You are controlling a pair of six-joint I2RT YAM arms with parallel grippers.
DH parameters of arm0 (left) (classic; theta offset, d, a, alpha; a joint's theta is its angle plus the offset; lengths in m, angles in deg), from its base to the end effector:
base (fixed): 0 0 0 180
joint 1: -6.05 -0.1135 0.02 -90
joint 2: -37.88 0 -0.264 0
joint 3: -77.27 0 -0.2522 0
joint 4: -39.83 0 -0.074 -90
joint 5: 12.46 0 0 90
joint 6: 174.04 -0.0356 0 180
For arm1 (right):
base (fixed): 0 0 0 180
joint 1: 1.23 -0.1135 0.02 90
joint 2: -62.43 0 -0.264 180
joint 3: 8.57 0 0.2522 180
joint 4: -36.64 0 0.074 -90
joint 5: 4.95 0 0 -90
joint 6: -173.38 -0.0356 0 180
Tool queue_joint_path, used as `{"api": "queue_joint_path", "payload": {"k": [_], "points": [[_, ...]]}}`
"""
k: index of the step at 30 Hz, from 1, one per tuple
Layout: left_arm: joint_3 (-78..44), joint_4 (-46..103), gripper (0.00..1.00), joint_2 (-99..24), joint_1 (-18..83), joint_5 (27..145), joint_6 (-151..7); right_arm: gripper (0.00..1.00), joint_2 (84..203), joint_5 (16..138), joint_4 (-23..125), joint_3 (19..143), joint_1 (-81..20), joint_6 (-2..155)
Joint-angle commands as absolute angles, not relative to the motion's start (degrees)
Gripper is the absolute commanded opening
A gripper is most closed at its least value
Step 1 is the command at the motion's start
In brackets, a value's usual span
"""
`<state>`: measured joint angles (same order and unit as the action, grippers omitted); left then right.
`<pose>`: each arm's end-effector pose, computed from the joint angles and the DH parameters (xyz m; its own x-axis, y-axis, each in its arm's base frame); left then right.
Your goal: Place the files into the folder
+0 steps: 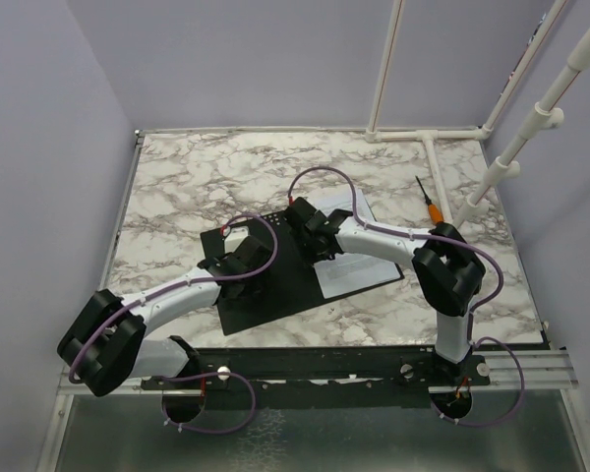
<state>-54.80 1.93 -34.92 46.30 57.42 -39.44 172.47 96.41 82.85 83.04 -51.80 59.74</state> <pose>0.1757 -0.1327 0.1641 -0.8249 -0.1655 -0.5406 -0.1301 0.9861 -0.1035 0.2572 0.3017 0.1834 -0.8079 -0.3636 -0.4637 -0.4145 0.9100 0.0087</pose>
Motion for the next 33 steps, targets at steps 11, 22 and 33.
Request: {"api": "queue_joint_path", "payload": {"k": [11, 22, 33], "points": [[-48.6, -4.7, 0.99, -27.2, 46.5, 56.7, -43.3, 0.32, 172.6, 100.3, 84.8, 90.3, -50.8, 60.2], [-39.8, -11.4, 0.99, -20.1, 46.4, 51.2, -51.1, 0.31, 178.3, 96.6, 83.4, 92.7, -48.9, 59.4], [-38.7, -11.8, 0.99, -16.8, 46.4, 50.2, -55.0, 0.28, 180.9, 96.0, 82.7, 92.4, -48.5, 58.9]]}}
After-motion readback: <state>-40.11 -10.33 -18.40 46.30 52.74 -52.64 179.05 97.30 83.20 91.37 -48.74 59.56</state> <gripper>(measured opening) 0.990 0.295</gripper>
